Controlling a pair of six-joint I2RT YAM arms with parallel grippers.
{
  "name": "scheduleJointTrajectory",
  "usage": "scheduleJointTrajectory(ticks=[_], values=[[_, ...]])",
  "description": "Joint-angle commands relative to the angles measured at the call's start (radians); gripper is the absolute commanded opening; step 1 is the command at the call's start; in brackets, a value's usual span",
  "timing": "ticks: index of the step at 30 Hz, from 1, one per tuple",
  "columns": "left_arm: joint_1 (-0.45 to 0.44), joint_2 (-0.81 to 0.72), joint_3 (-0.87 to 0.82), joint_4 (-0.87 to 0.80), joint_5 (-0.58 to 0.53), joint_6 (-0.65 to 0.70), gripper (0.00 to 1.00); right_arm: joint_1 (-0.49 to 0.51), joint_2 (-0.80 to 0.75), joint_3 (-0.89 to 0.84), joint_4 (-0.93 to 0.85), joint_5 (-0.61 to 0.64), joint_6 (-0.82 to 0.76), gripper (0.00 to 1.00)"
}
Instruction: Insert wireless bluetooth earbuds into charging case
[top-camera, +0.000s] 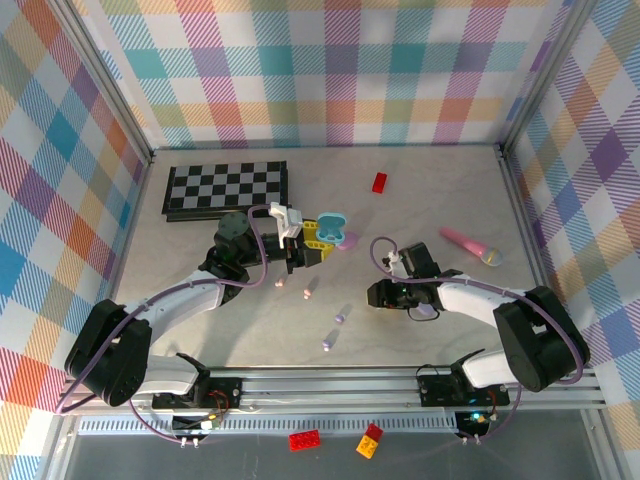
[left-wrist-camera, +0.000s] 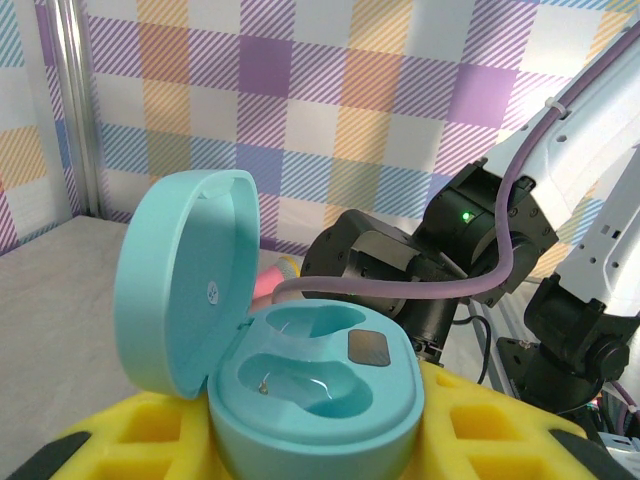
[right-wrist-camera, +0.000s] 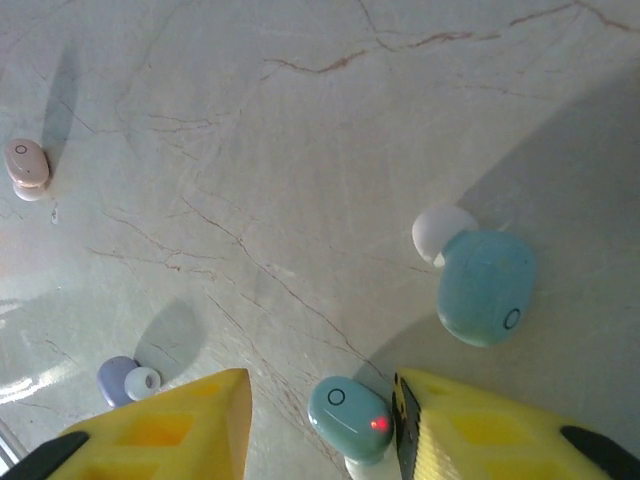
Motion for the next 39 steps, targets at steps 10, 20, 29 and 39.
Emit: scheduleJointTrajectory(ticks=[10, 20, 29, 39], values=[[0.009, -0.023, 0.003, 0.011, 0.025, 0.004, 0.35, -0.002, 0.007, 0.002, -0.005, -0.032, 0.015, 0.27], [0.009, -0.029, 0.003, 0.0, 0.022, 0.007, 0.35, -0.002, 0.027, 0.009, -0.021, -0.029, -0.004, 0.27], [0.008, -0.015, 0.01, 0.011, 0.023, 0.007, 0.35, -0.002, -0.016, -0.001, -0.043, 0.0, 0.008, 0.2], [0.007, 0.004, -0.019, 0.068, -0.099, 0.016, 0.35, -0.002, -0.126, -0.011, -0.021, 0.218, 0.151, 0.21]])
